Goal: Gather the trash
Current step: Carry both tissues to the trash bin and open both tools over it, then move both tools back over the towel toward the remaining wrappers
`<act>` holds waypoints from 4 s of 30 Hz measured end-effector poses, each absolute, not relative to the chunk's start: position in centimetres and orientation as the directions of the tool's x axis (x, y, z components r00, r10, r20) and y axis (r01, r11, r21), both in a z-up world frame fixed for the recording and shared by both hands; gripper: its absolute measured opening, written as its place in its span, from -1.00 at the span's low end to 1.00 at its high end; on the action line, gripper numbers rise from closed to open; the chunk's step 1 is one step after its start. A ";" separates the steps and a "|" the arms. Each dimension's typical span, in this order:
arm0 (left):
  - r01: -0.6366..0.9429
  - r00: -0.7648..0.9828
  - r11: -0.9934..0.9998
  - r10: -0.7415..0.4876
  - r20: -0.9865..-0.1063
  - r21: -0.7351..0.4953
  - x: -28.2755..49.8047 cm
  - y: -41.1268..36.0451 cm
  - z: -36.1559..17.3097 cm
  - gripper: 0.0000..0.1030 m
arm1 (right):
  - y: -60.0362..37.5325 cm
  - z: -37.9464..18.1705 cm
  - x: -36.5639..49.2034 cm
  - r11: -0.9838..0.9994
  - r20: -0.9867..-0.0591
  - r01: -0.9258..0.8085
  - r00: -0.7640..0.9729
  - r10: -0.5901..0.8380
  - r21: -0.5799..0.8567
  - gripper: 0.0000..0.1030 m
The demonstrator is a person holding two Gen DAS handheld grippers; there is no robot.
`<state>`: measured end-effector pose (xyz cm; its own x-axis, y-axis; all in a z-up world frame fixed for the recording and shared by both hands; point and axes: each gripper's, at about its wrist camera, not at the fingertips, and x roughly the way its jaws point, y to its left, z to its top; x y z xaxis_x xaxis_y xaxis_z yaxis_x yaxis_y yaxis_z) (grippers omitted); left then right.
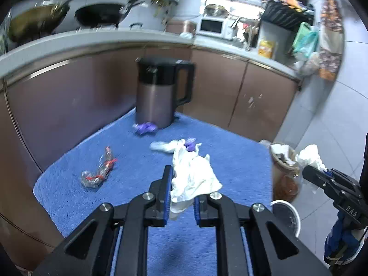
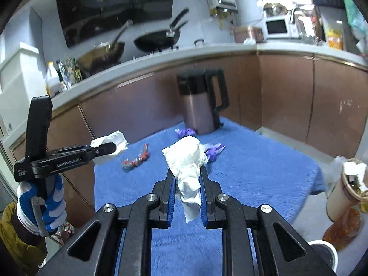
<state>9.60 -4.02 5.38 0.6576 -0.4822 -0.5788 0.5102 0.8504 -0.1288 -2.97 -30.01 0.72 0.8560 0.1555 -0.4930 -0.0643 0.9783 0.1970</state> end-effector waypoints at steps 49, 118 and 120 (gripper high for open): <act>0.893 -0.018 0.380 -0.510 -0.860 -0.244 -2.8 -45.8 -11.7 -0.21 | -59.1 -20.4 -19.4 0.637 -0.821 0.730 0.507 -0.262 0.247 -0.08; 0.094 0.927 0.993 -0.113 -0.358 -0.072 -5.0 6.9 6.3 0.13 | -26.0 6.1 -10.1 0.993 -0.403 0.103 0.913 -0.071 0.057 0.98; 0.077 0.930 0.994 -0.100 -0.353 -0.078 -5.2 7.3 6.3 0.13 | -25.6 6.2 -10.1 0.994 -0.396 0.100 0.915 -0.077 0.038 0.99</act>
